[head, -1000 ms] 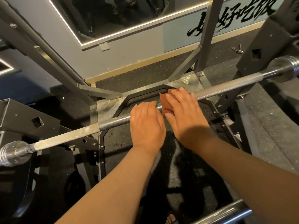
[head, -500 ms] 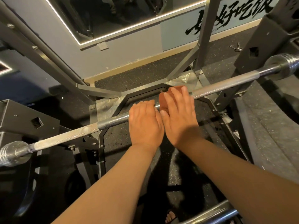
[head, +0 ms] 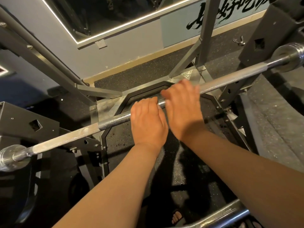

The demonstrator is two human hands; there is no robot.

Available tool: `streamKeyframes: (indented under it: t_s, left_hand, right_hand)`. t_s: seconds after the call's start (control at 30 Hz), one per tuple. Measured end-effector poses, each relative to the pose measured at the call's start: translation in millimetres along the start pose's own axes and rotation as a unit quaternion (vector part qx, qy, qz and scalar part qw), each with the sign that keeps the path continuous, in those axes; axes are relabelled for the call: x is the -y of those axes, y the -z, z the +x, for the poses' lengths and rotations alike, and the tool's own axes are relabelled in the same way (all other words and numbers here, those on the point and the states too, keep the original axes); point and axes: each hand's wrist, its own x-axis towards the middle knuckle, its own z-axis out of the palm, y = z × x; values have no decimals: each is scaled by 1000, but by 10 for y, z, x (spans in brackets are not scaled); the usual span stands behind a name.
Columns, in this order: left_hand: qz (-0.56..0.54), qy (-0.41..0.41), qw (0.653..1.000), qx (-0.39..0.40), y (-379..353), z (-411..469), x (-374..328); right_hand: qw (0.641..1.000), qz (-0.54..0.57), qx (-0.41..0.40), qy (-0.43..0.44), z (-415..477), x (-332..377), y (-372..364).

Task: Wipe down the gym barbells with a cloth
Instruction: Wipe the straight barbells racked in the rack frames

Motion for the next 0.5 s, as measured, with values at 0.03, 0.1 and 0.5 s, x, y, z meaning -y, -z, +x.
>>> streamKeyframes:
  t_s: [0.03,0.1,0.5]
  left_hand:
    - [1,-3,1000,-1,0,8,11]
    - [3,-11,1000,-2,-1,14,38]
    - [10,-11,1000,7,16,6,14]
  right_hand:
    - [999,5,21,44,-11,15,1]
    - [993,-25,54,102,51,-112,86]
    - [998,-3,-21,56,-73,-84,25]
